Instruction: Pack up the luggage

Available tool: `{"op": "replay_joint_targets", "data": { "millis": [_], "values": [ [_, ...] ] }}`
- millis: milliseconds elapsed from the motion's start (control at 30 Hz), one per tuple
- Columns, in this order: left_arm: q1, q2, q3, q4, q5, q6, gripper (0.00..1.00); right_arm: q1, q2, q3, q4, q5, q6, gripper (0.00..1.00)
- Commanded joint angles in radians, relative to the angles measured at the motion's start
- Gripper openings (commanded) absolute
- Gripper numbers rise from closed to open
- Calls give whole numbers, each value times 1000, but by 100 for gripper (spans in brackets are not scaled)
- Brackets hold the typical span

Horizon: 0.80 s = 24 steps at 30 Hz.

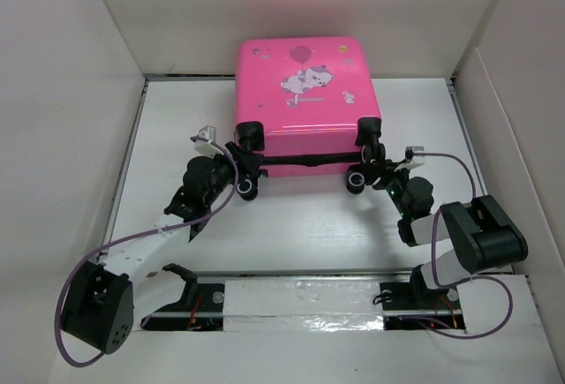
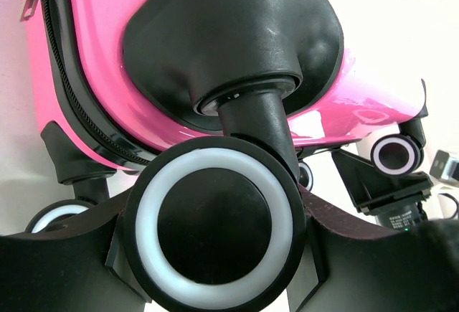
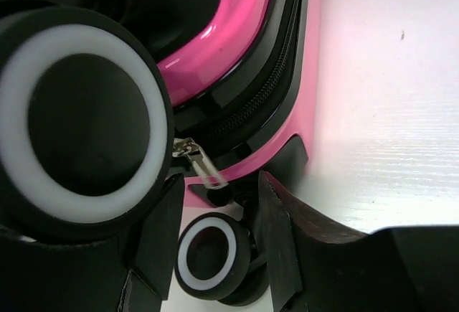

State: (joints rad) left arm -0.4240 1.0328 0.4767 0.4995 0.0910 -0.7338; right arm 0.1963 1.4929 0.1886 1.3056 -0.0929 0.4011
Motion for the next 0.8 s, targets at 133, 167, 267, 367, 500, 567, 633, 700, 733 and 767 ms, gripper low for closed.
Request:
{"op": "replay_joint_targets", "data": {
  "millis": [133, 167, 267, 367, 500, 567, 633, 700, 733, 767],
  "values": [
    [4, -94, 102, 218, 12, -38, 0, -40, 84, 95, 222, -148, -25, 51],
    [4, -93, 100, 218, 10, -35, 0, -40, 87, 94, 233, -154, -27, 51],
    [4, -79, 99, 220, 6, -27, 0, -51, 89, 92, 277, -183, -33, 45],
    [4, -65, 89, 218, -10, -21, 0, -64, 75, 87, 322, -188, -39, 44],
    [4, -65, 82, 206, -28, -13, 0, -89, 55, 87, 351, -177, -50, 44],
    [4, -66, 79, 202, -36, -9, 0, -100, 58, 91, 375, -176, -47, 43],
    [4, -68, 79, 198, -39, -6, 0, -100, 72, 100, 402, -186, -33, 43],
    [4, -65, 76, 197, -42, -4, 0, -100, 93, 103, 445, -195, -16, 43],
    [4, -65, 74, 197, -40, -4, 0, -109, 102, 104, 455, -197, -10, 43],
    [4, -65, 73, 198, -40, -4, 0, -109, 112, 113, 477, -212, -4, 44]
  ]
}}
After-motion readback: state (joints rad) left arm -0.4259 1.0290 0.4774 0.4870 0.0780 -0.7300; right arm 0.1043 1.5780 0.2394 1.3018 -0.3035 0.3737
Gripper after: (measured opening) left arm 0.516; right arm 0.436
